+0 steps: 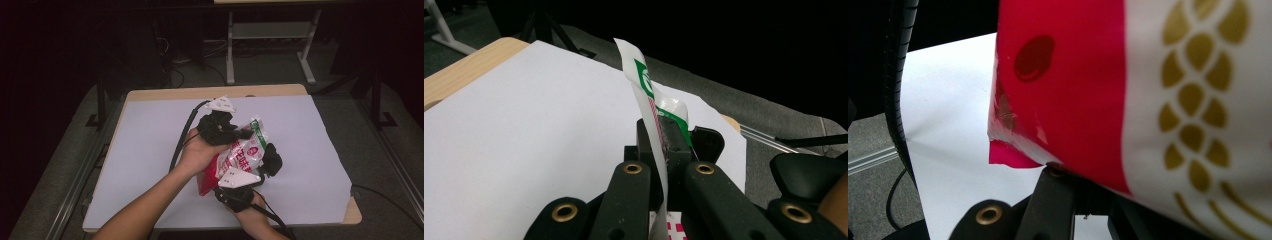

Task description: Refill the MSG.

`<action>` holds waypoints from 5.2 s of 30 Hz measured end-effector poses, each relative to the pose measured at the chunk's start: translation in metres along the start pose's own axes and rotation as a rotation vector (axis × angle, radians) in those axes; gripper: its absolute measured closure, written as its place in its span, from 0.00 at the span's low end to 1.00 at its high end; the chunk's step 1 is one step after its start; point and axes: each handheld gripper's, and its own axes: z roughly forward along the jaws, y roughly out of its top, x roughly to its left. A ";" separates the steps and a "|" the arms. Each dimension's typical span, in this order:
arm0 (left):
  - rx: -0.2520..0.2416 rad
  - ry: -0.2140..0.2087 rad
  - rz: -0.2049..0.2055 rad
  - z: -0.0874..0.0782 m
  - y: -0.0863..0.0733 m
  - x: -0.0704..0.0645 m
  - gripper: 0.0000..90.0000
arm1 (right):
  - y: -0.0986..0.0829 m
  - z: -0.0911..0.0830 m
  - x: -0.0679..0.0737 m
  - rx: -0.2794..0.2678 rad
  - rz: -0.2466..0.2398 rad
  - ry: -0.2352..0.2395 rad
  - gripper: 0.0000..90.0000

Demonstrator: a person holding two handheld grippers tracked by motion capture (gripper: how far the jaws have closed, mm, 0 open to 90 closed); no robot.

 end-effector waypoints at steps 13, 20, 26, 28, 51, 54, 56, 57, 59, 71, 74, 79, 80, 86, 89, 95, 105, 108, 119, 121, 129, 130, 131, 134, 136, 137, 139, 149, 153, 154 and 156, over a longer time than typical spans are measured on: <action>0.005 0.004 -0.005 0.001 0.000 0.001 1.00 | 0.000 0.000 0.000 -0.002 0.002 0.009 1.00; 0.009 0.009 -0.006 0.001 0.000 0.001 1.00 | 0.000 0.000 -0.001 -0.004 0.002 0.015 1.00; 0.015 0.014 -0.010 0.002 0.001 0.000 1.00 | 0.000 0.000 -0.001 -0.010 0.004 0.023 1.00; 0.017 0.018 -0.013 0.002 0.001 0.000 1.00 | 0.000 0.000 -0.001 -0.011 0.005 0.025 1.00; 0.042 0.027 -0.023 0.005 0.003 0.000 1.00 | 0.000 0.000 0.000 -0.026 0.009 0.036 1.00; 0.045 0.029 -0.021 0.005 0.004 0.000 1.00 | 0.000 0.000 0.000 -0.027 0.008 0.036 1.00; 0.048 0.030 -0.021 0.006 0.004 -0.001 1.00 | 0.000 0.001 0.000 -0.028 0.007 0.036 1.00; 0.048 0.030 -0.020 0.006 0.004 -0.001 1.00 | 0.000 0.001 0.000 -0.028 0.007 0.036 1.00; 0.050 0.030 -0.020 0.006 0.004 -0.001 1.00 | 0.000 0.000 0.000 -0.028 0.006 0.035 1.00; 0.056 0.036 -0.022 0.007 0.004 -0.001 1.00 | 0.000 0.000 0.000 -0.027 0.005 0.040 1.00; 0.056 0.039 -0.023 0.008 0.005 -0.001 1.00 | 0.000 0.000 0.000 -0.029 0.007 0.041 1.00; 0.062 0.041 -0.027 0.009 0.005 -0.001 1.00 | 0.000 0.001 -0.001 -0.030 0.007 0.045 1.00; 0.063 0.041 -0.028 0.009 0.005 -0.001 1.00 | 0.000 0.001 -0.001 -0.030 0.008 0.045 1.00; 0.065 0.043 -0.031 0.009 0.005 -0.001 1.00 | 0.000 0.001 0.000 -0.032 0.007 0.044 1.00; 0.069 0.046 -0.026 0.010 0.005 0.000 1.00 | 0.000 0.001 -0.001 -0.032 0.010 0.045 1.00; 0.077 0.051 -0.033 0.012 0.004 -0.001 1.00 | -0.001 0.001 0.000 -0.033 0.013 0.048 1.00; 0.082 0.054 -0.033 0.013 0.005 0.000 1.00 | 0.000 0.002 0.000 -0.040 0.013 0.049 1.00; 0.083 0.054 -0.033 0.013 0.005 0.000 1.00 | 0.000 0.002 0.000 -0.042 0.015 0.049 1.00; 0.087 0.060 -0.028 0.014 0.007 -0.002 1.00 | 0.001 0.002 0.001 -0.051 0.018 0.055 1.00; 0.087 0.060 -0.027 0.014 0.007 -0.002 1.00 | 0.001 0.002 0.001 -0.051 0.019 0.057 1.00; 0.098 0.058 -0.031 0.014 0.006 -0.002 1.00 | 0.002 0.002 0.003 -0.055 0.016 0.061 1.00; 0.099 0.059 -0.031 0.014 0.007 -0.003 1.00 | 0.002 0.002 0.003 -0.055 0.016 0.061 1.00; 0.099 0.058 -0.031 0.014 0.007 -0.003 1.00 | 0.002 0.002 0.003 -0.055 0.015 0.061 1.00; 0.097 0.057 -0.030 0.014 0.007 -0.003 1.00 | 0.002 0.002 0.003 -0.057 0.013 0.061 1.00; 0.097 0.058 -0.031 0.015 0.008 -0.003 1.00 | 0.002 0.002 0.003 -0.058 0.016 0.062 1.00; 0.104 0.057 -0.032 0.015 0.008 -0.003 1.00 | 0.002 0.002 0.002 -0.058 0.016 0.063 1.00; 0.107 0.055 -0.033 0.015 0.008 -0.003 1.00 | 0.002 0.002 0.002 -0.059 0.015 0.064 1.00; 0.115 0.052 -0.044 0.018 0.008 -0.001 1.00 | 0.002 0.002 0.002 -0.057 0.015 0.066 1.00; 0.119 0.048 -0.048 0.019 0.008 0.000 1.00 | 0.002 0.002 0.002 -0.057 0.017 0.066 1.00; 0.121 0.047 -0.049 0.020 0.008 0.001 1.00 | 0.002 0.002 0.002 -0.056 0.016 0.067 1.00; 0.129 0.044 -0.045 0.020 0.008 0.001 1.00 | 0.001 0.002 0.002 -0.054 0.018 0.068 1.00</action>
